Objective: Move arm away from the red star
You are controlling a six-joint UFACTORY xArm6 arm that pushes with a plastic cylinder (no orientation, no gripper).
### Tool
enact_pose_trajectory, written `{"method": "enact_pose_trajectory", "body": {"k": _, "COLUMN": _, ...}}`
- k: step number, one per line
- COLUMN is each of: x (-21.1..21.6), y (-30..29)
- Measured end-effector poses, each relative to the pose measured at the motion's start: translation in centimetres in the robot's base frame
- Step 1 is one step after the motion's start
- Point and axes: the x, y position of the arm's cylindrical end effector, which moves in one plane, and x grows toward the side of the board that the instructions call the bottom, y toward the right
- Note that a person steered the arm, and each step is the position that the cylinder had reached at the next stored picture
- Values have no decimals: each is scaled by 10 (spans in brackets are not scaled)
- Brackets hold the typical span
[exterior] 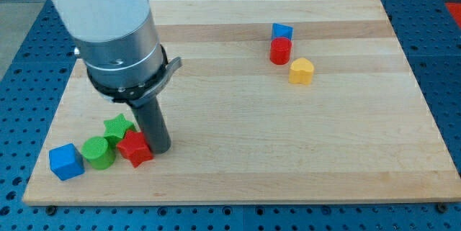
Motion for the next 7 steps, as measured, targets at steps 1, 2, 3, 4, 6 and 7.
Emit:
{"method": "enact_pose_trajectory", "body": {"k": 1, "x": 7, "y": -9}}
{"method": "enact_pose_trajectory", "body": {"k": 2, "x": 7, "y": -5}}
{"method": "enact_pose_trajectory", "body": {"k": 3, "x": -3, "y": 19}}
{"method": "enact_pose_trajectory", "body": {"k": 4, "x": -13, "y": 47}}
{"method": "enact_pose_trajectory", "body": {"k": 6, "x": -33, "y": 104}}
{"method": "enact_pose_trajectory", "body": {"k": 7, "x": -47, "y": 130}}
